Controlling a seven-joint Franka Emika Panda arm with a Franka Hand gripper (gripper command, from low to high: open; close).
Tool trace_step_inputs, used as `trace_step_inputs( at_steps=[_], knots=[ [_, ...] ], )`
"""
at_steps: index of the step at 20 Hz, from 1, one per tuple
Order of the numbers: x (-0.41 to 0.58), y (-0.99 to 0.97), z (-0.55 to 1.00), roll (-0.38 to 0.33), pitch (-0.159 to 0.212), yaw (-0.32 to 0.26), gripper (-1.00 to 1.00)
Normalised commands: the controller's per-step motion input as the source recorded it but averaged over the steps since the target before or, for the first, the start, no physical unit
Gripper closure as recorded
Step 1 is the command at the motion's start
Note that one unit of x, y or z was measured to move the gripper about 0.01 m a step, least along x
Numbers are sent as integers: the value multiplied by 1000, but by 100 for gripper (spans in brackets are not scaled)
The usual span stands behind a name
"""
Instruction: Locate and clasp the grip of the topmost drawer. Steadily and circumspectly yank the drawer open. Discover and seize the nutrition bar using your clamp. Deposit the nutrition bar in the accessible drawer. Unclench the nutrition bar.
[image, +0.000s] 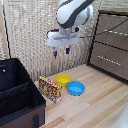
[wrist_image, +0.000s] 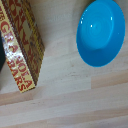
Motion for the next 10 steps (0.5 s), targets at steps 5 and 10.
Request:
trace_step_inputs(
  at_steps=[5, 10],
  knots=[
    [1, 47, 141, -255, -20, 181, -100],
    [0, 0, 175, -272, -21, 190, -100]
  ],
)
